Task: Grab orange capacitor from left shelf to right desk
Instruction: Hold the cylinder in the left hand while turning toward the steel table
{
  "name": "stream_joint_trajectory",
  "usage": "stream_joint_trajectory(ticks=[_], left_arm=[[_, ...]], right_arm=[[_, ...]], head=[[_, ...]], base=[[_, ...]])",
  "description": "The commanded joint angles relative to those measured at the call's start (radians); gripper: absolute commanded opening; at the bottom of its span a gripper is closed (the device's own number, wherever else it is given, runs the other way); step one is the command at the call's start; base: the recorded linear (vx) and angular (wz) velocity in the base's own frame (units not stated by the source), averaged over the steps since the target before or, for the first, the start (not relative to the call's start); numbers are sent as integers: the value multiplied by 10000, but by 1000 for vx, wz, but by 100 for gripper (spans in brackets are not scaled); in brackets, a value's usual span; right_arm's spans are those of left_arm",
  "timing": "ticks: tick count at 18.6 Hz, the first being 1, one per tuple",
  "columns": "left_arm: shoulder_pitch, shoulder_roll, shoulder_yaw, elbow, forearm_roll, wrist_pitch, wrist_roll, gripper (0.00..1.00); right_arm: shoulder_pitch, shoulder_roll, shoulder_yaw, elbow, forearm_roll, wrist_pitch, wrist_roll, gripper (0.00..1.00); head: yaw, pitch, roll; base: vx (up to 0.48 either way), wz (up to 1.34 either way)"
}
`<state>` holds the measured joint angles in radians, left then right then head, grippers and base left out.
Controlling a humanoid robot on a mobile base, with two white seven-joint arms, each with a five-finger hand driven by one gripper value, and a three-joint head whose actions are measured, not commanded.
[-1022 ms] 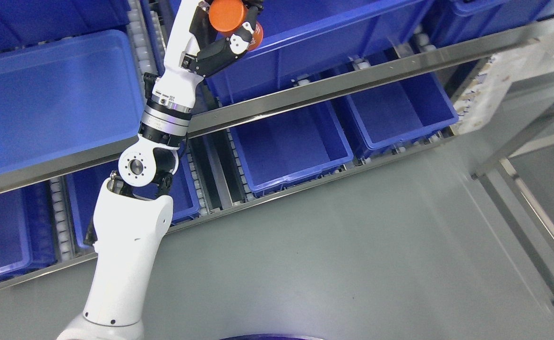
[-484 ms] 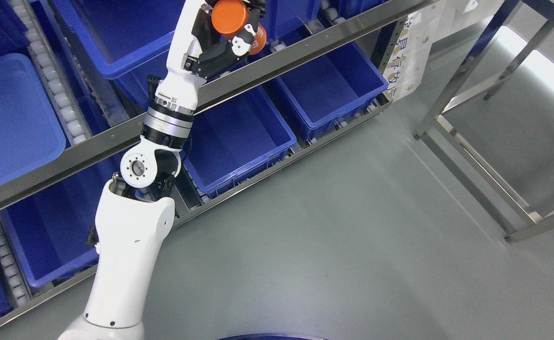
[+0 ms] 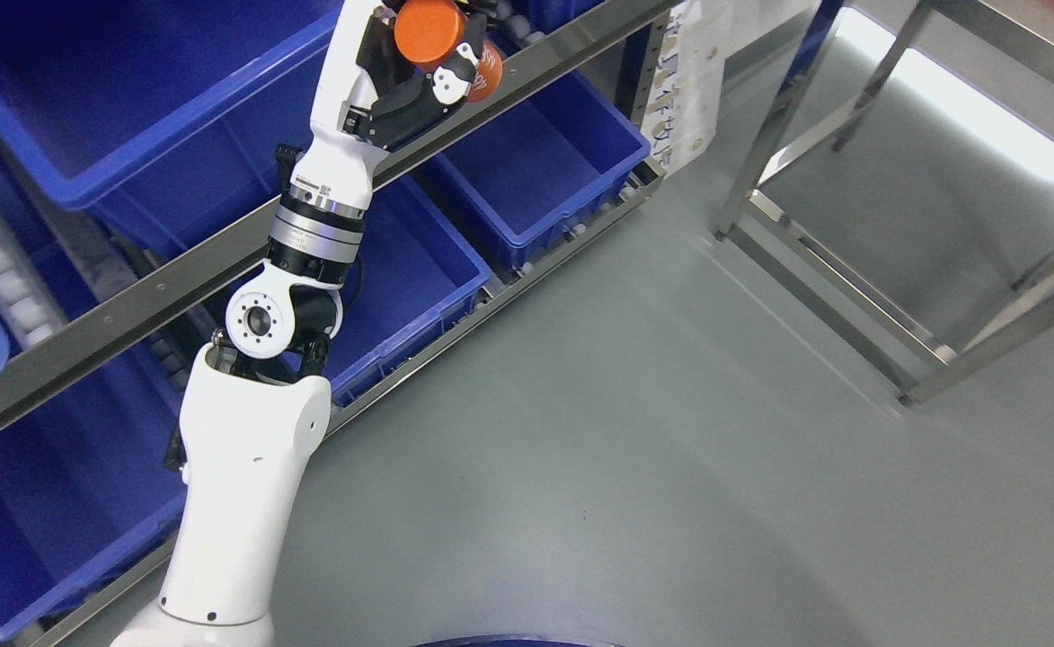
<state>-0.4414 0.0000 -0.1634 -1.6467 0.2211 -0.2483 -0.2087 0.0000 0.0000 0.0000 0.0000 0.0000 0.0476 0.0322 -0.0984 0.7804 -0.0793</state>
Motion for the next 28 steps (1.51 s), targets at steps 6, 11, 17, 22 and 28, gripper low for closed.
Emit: stream_joint_trajectory(ticks=[6,11,17,22,28], left_arm=[[-65,175,8,23,59,28,31,2],[-126,175,-23,23,59,13,46,2],[-372,175,84,23,59,425,46,2],[-296,175,-23,23,59,581,31,2],[27,175,-697,23,59,60,31,2]], right_arm=[[16,-175,-107,-337,0,-32,1,100],[16,-175,-107,-337,0,-32,1,100],[16,-175,-107,-337,0,-32,1,100],[16,-175,-107,-337,0,-32,1,100],[16,-175,-107,-337,0,-32,1,100]], head=[[0,0,0],[0,1,0],[0,2,0],[0,2,0],[0,2,0]], base=[[92,-582],[162,-603],[232,-439],[284,-285],[326,-222]])
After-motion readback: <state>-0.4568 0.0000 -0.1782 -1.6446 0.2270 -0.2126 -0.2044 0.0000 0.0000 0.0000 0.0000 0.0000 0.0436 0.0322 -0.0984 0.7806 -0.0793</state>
